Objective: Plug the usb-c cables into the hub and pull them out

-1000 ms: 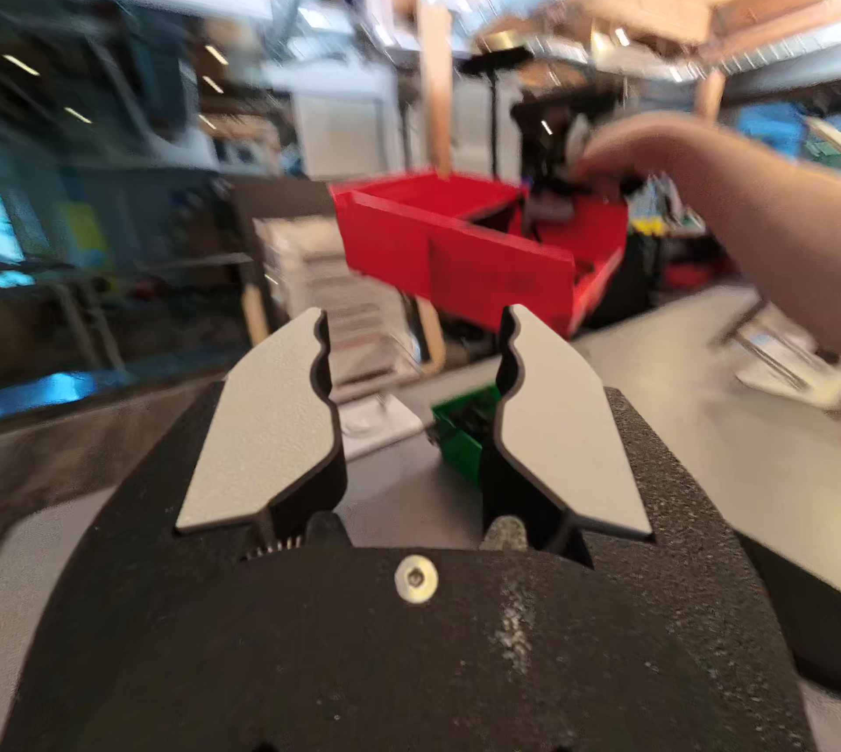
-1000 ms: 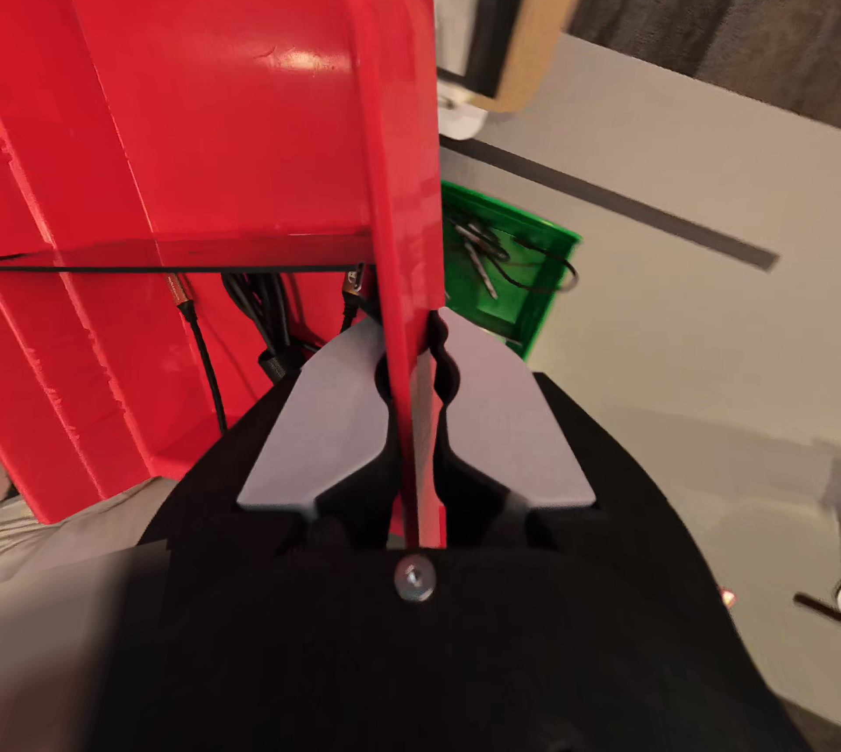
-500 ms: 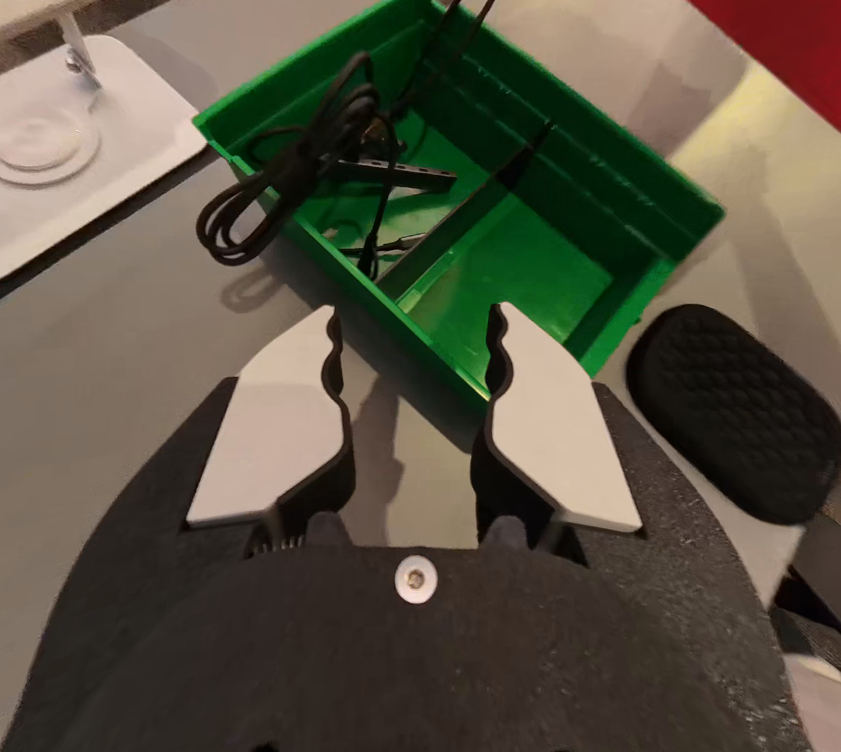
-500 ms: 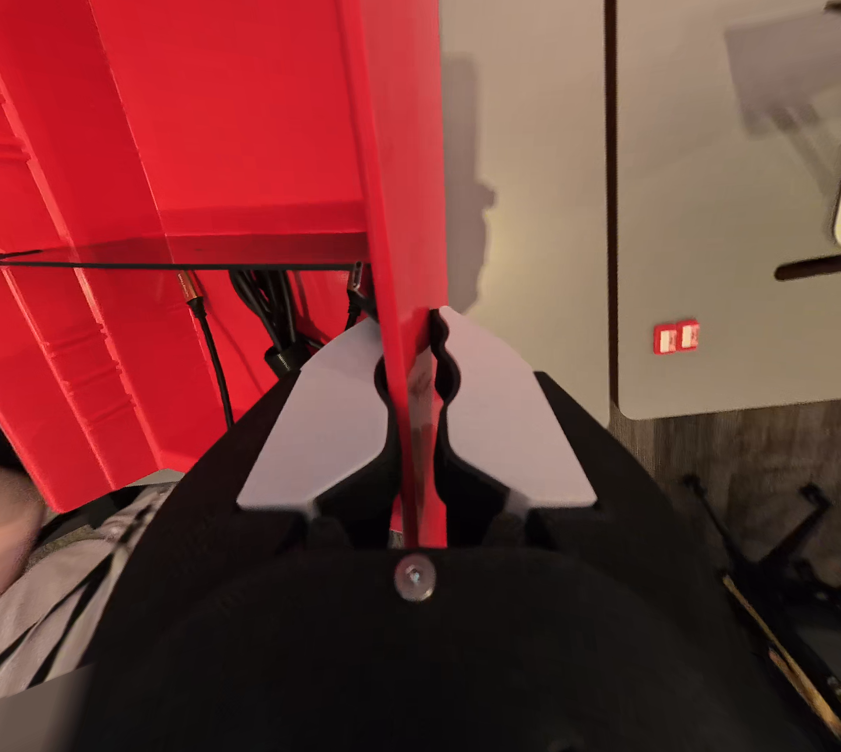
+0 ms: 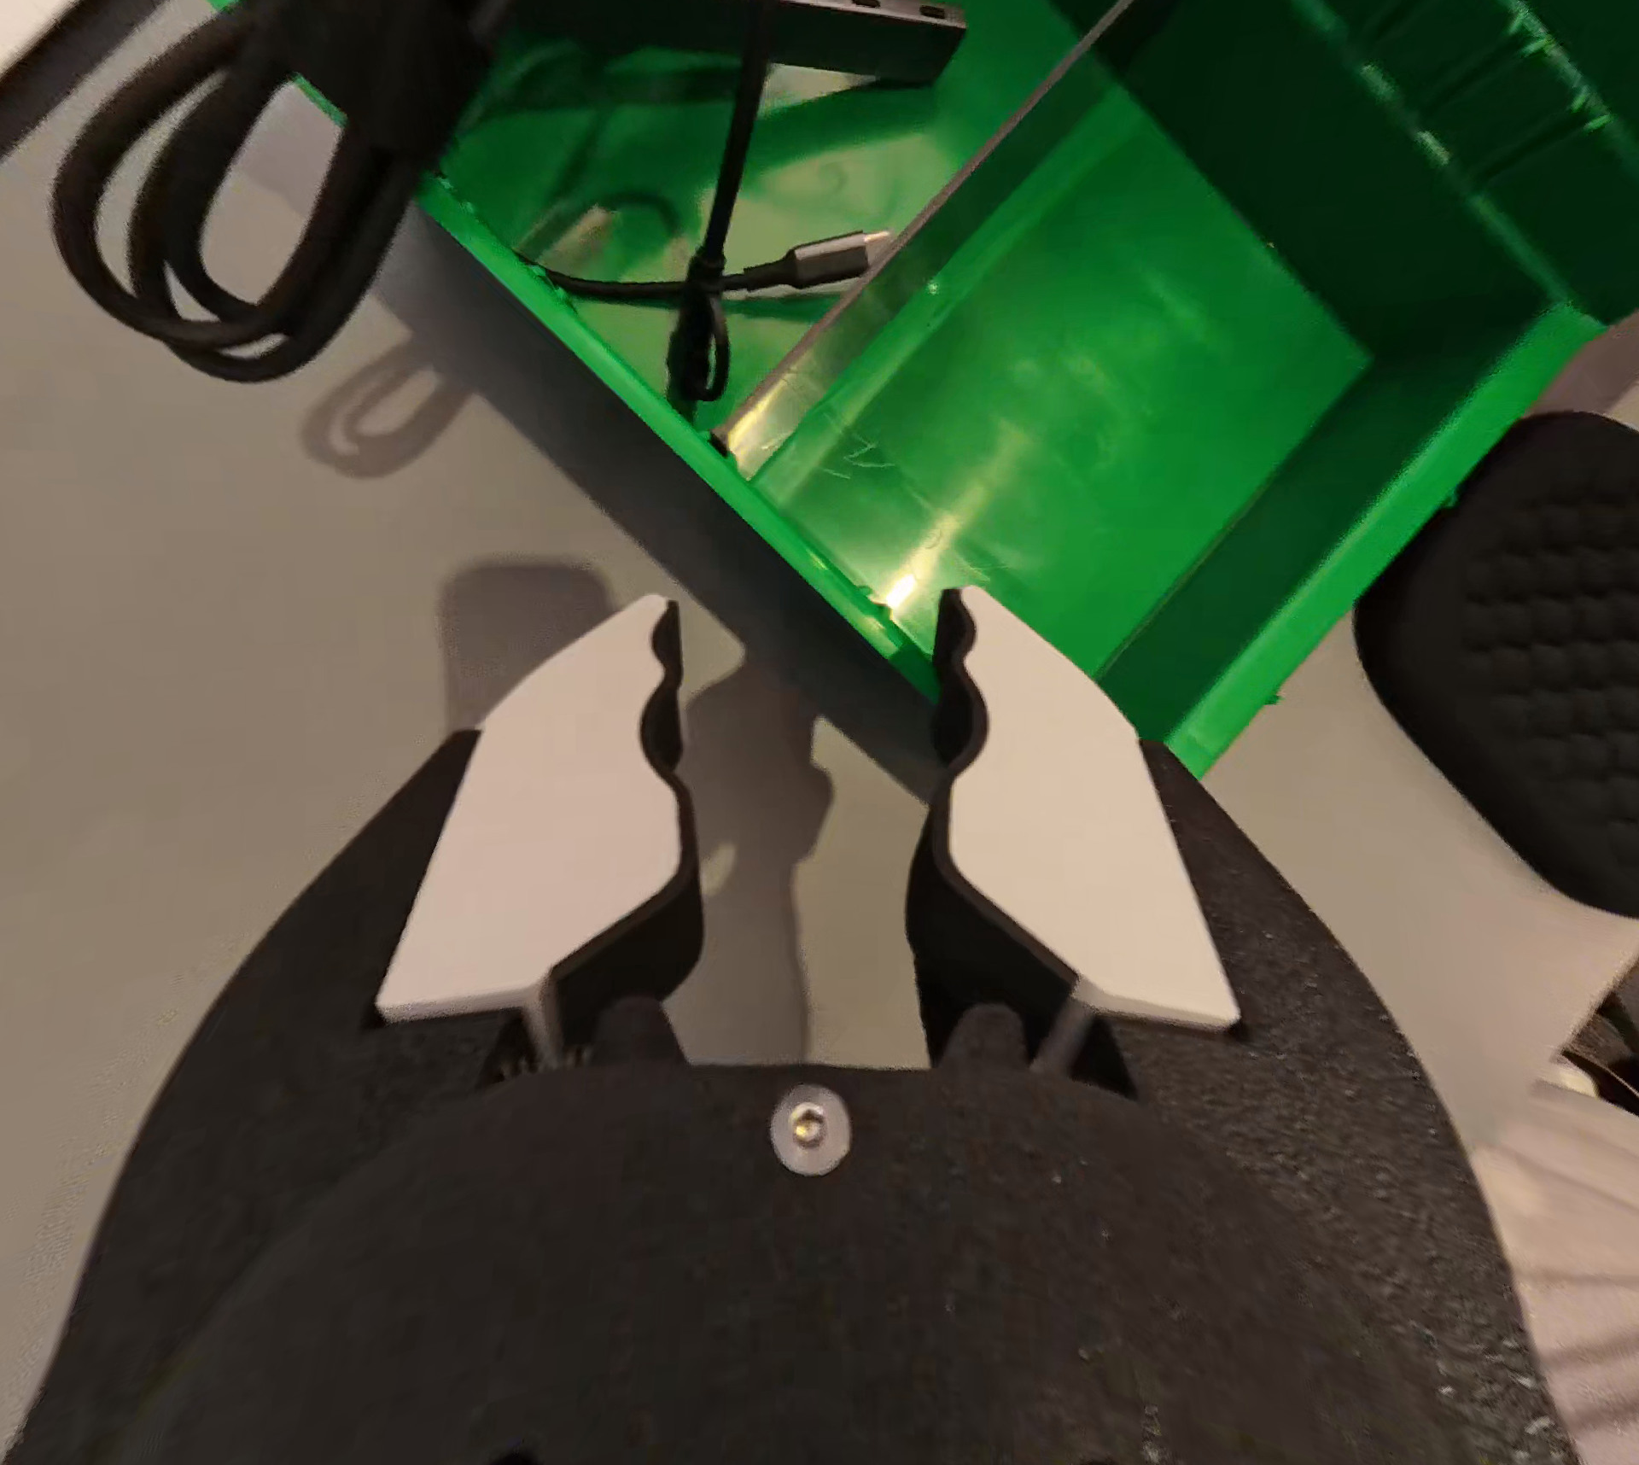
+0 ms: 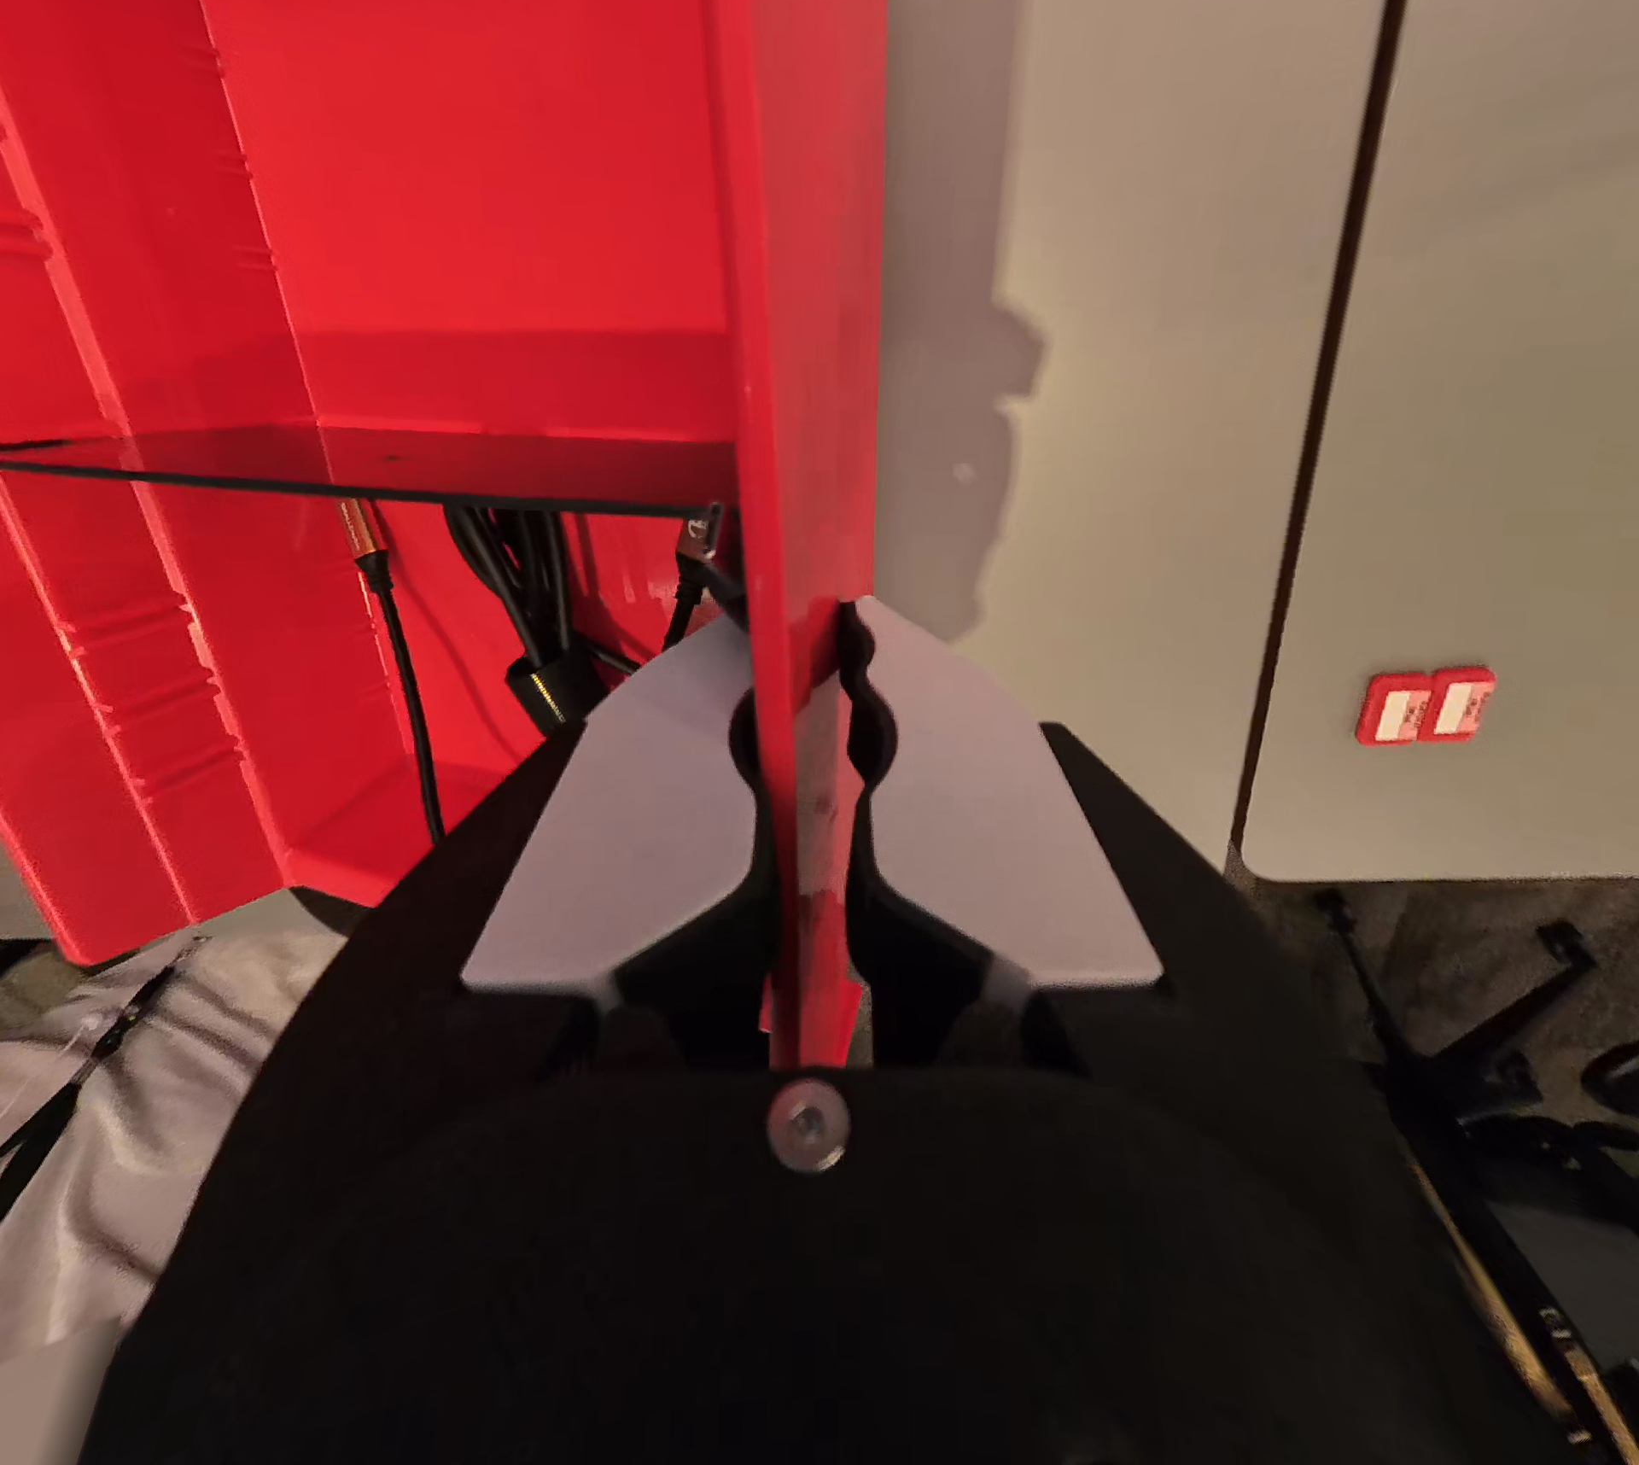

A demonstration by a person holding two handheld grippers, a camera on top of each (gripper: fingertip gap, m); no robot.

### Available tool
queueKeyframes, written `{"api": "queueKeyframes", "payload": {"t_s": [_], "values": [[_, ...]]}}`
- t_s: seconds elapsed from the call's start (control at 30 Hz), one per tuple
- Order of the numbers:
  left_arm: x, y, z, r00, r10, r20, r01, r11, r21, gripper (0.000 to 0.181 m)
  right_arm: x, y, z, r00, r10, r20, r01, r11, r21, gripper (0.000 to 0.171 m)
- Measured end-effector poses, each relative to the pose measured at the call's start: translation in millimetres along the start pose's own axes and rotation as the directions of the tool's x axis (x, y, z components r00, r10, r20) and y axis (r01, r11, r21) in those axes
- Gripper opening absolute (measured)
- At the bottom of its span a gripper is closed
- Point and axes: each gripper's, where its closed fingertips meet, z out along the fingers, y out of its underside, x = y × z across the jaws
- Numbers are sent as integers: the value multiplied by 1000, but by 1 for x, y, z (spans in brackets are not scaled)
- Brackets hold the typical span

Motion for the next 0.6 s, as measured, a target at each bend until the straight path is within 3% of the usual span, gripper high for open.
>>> {"api": "queueKeyframes", "payload": {"t_s": [0.27, 0.4, 0.6], "values": [[-47, 38, -31, 993, -90, -80, 81, 990, -112, 10, -43, -19, 30, 994, -111, 24, 111, 994, 13, 13], [-76, 54, -46, 960, -243, -137, 229, 967, -109, 8, -67, -29, 42, 988, -150, 47, 149, 988, 37, 13], [-156, 94, -81, 933, -358, 37, 359, 933, -5, 4, -96, -40, 54, 981, -188, 51, 185, 981, 66, 13]]}}
